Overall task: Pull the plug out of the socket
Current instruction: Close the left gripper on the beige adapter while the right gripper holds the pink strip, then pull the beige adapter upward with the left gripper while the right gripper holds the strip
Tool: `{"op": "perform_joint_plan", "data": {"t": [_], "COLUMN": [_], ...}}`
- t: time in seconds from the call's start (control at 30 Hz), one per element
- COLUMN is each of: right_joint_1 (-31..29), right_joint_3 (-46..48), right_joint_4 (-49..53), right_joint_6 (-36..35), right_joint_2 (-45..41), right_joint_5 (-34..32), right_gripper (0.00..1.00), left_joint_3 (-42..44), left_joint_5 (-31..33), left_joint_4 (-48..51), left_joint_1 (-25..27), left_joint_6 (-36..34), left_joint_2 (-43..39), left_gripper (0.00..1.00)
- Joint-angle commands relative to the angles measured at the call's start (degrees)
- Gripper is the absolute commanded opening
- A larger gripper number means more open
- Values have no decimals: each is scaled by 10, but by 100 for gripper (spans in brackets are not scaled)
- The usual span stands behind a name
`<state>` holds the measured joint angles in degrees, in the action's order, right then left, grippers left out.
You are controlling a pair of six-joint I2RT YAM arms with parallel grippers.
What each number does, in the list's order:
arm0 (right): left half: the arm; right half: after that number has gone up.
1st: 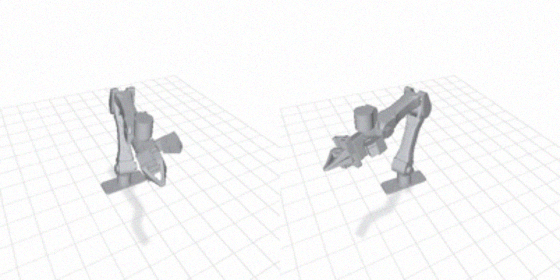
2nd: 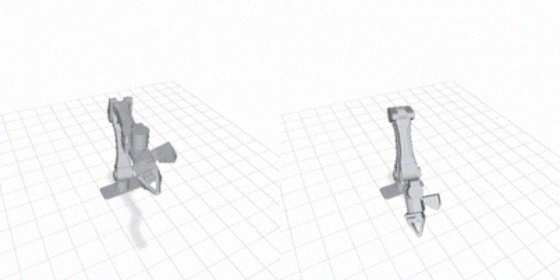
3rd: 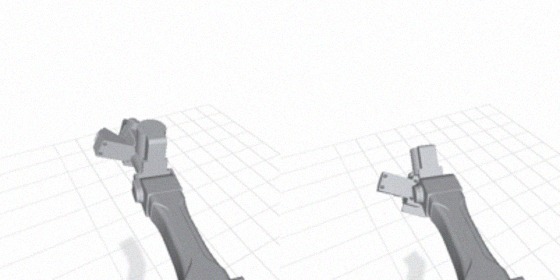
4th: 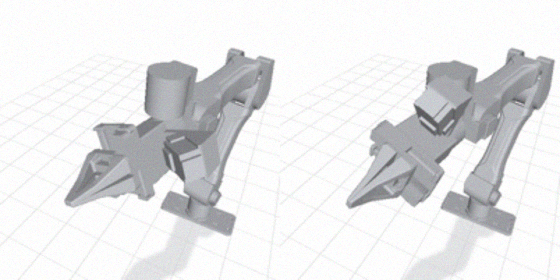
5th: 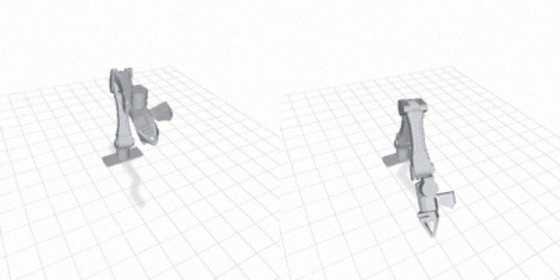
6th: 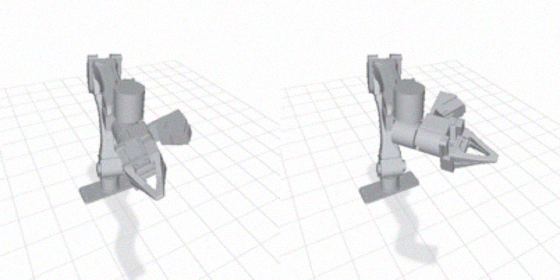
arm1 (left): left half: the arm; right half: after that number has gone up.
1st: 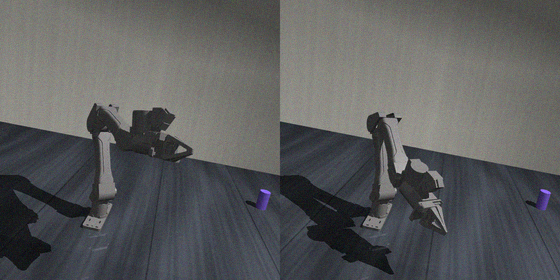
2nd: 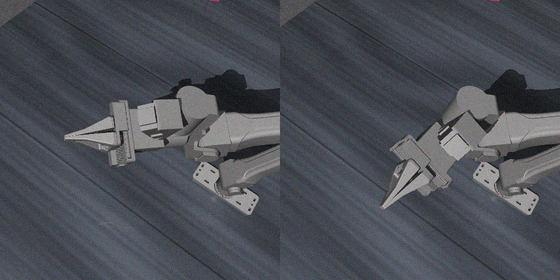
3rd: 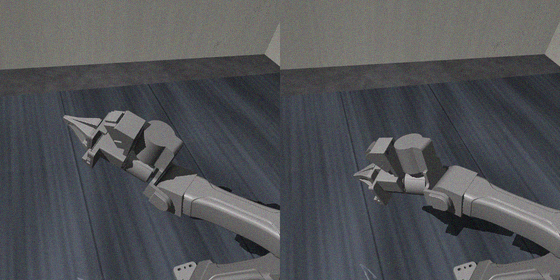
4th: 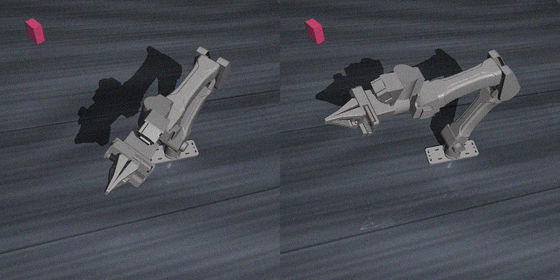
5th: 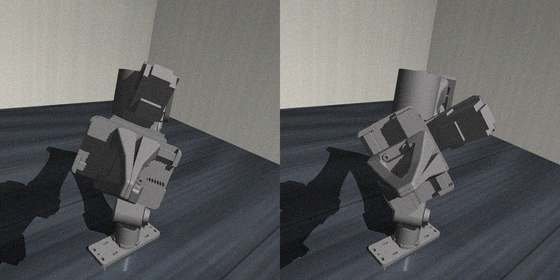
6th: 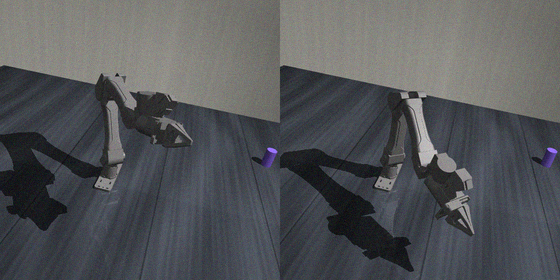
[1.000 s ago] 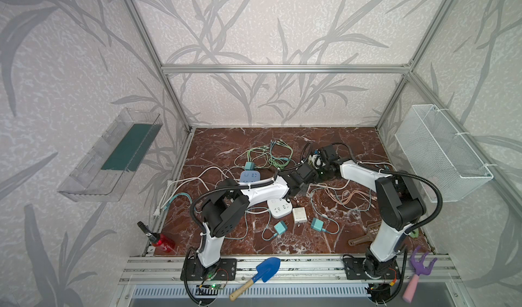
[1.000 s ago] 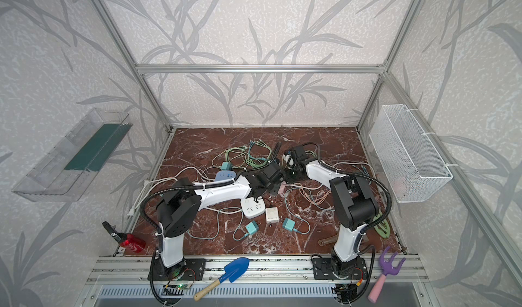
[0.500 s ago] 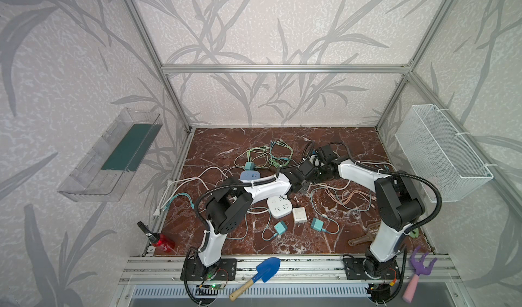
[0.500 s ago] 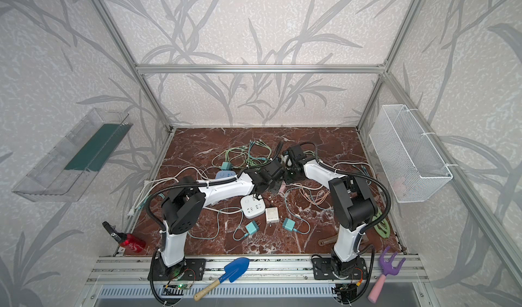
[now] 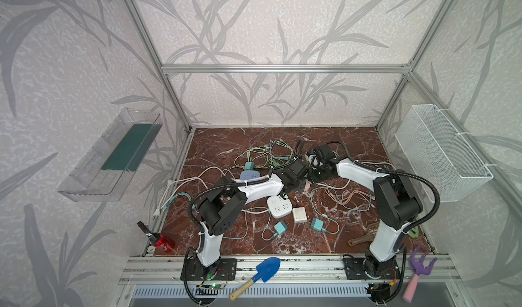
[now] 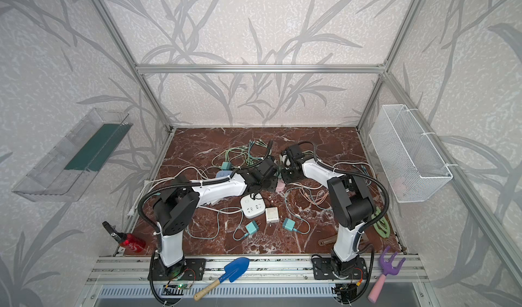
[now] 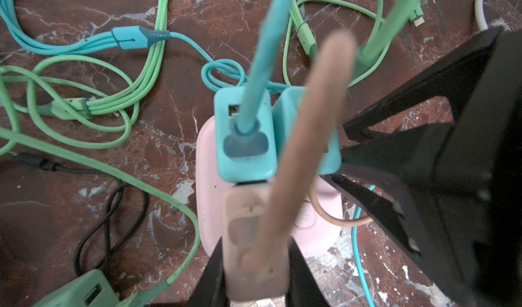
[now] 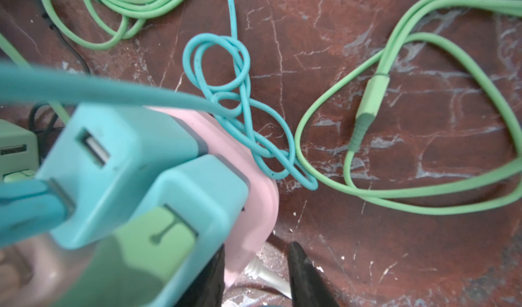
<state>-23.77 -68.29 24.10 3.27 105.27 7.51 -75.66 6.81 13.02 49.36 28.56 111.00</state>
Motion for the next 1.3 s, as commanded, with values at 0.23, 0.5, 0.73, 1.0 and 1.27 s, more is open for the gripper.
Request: {"op": "perform_joint_plan", "data": {"t": [0.23,0.5,0.73,1.0,1.27], "right_joint_1": [-13,-15,-16,-2,30], "right_joint_3": [0,-5,-8,18,45], "right_joint_4": [48,55,57,13,-34], "right_joint_6": [-17,-18,-15,3,25], "right_joint_2": [27,31,32,-15,-98], "right_joint_5": [-2,-7,-12,29,78], "right_gripper": [38,38,38,49,58], "left_joint_3": [-34,-82,-93,-71,-37], "left_joint_5": [2,39,44,49,45], "left_joint_4": [-45,1,16,16,-5], "left_joint_1": [19,38,41,40,41], "left_joint_6": [-22,-69,-72,-66,-51], "left_joint_2": [-32,-6,3,-13,-37], "left_gripper": [19,19,19,19,19]}}
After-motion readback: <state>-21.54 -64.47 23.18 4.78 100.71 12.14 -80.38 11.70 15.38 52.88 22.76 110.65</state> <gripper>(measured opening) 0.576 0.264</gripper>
